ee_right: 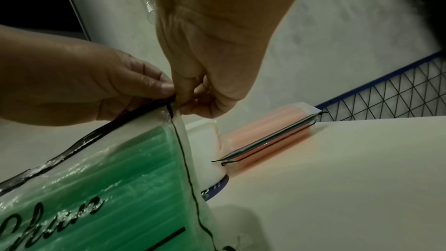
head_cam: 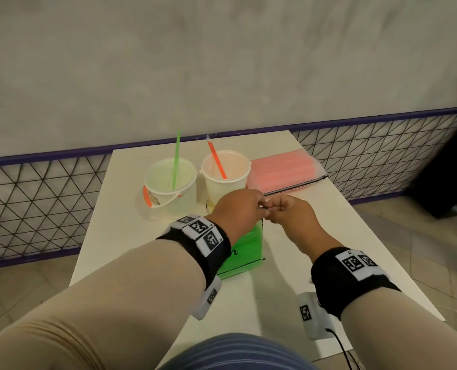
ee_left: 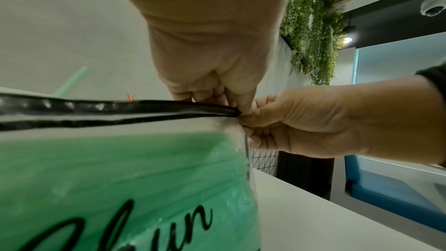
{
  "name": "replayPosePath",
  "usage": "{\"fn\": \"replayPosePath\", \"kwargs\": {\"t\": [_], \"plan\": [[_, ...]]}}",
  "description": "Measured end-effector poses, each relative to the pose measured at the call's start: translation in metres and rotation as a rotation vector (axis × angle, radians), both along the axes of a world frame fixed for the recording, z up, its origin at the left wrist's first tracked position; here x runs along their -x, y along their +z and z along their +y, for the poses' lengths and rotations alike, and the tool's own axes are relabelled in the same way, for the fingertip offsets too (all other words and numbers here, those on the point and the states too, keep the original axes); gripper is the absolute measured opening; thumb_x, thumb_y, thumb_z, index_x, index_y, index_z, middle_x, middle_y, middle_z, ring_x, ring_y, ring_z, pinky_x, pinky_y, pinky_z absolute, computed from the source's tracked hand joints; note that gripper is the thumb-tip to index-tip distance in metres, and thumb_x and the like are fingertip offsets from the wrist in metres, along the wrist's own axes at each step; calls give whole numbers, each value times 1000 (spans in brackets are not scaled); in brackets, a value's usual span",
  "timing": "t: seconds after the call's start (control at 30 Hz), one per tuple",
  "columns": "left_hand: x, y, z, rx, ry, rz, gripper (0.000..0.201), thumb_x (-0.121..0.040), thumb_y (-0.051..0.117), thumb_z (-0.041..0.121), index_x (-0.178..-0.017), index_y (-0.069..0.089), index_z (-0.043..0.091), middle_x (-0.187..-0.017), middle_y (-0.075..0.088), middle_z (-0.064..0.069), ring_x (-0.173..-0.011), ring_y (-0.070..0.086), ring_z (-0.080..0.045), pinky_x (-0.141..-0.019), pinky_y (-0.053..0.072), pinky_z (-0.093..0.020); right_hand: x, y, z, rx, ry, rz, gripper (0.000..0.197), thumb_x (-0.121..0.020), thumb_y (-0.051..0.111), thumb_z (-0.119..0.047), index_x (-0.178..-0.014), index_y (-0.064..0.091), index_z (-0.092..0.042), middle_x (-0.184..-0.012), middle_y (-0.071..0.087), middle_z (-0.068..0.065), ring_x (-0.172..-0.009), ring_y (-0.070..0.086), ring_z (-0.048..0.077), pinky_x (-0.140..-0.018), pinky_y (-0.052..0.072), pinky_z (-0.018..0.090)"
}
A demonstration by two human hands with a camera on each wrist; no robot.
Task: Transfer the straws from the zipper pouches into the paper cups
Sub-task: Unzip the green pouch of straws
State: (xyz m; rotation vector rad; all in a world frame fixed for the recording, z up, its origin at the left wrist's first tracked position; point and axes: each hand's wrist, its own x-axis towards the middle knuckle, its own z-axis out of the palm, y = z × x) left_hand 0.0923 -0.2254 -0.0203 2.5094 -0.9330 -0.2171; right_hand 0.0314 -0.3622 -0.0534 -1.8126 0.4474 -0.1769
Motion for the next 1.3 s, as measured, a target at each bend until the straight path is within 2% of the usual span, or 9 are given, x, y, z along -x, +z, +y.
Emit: {"fn": "replayPosePath", "kwargs": {"t": [0.27,0.37,0.67,0.73,0.83,0.9,0.97,1.03,1.3], "plan": [[-5,2,2,-216,-64,-179,15,-97,50,22,-100,63,15,-91,64,-3,-87,61,-23,-69,38,-28,-3,-7,12,168,23,42,7,-89,68,-15,-84,66,-12,-78,68,4,-71,58,15,-74,49,36],[-6,-1,10,-290,-83,-260,11,-97,47,16,-90,56,16,-78,51,1,-81,59,-24,-64,35,-30,-7,-10,21,329,30,55,8,-94,58,-14,-86,59,-16,-84,65,3,-78,56,18,-64,41,29],[-4,-19,97,-226,46,-165,22,-102,42,28,-85,51,18,-80,56,1,-73,53,-20,-59,35,-28,-12,-7,2,380,-221,112,10,-98,48,-13,-95,55,-6,-94,63,13,-88,59,32,-72,47,36],[-4,-27,113,-205,92,-113,21,-101,42,27,-87,54,18,-83,58,0,-76,54,-20,-58,33,-29,-9,-3,9,563,-233,23,6,-94,52,-11,-96,58,-11,-98,62,8,-93,58,28,-76,44,33],[-2,-32,117,-178,113,-103,19,-101,44,26,-94,59,18,-87,60,-1,-79,55,-21,-63,36,-30,-10,5,48,995,65,-277,30,-86,65,-20,-115,61,-18,-111,62,-2,-108,53,20,-100,37,39],[0,-30,114,-163,103,-131,16,-99,47,22,-94,61,15,-87,61,-4,-79,57,-23,-65,43,-33,-16,0,78,1187,379,-320,37,-78,72,-26,-113,61,-20,-104,63,-4,-102,55,19,-104,34,45],[2,-28,116,-158,92,-164,14,-97,49,19,-95,62,14,-88,62,-5,-80,58,-25,-68,45,-35,-23,-9,95,1247,530,-297,36,-64,79,-12,-96,62,-14,-80,62,0,-75,59,25,-82,44,42],[3,-28,125,-155,98,-167,16,-99,47,23,-94,60,16,-87,61,-2,-78,57,-22,-65,41,-32,-28,-9,98,1281,581,-185,29,-62,75,4,-81,59,-11,-68,58,4,-59,55,28,-59,35,33],[9,-43,190,-79,280,-103,17,-100,46,29,-91,59,23,-84,59,7,-77,55,-16,-67,41,-30,-27,-5,70,1212,456,-73,21,-77,65,3,-81,54,-15,-69,38,-3,-62,39,20,-56,31,31]]}}
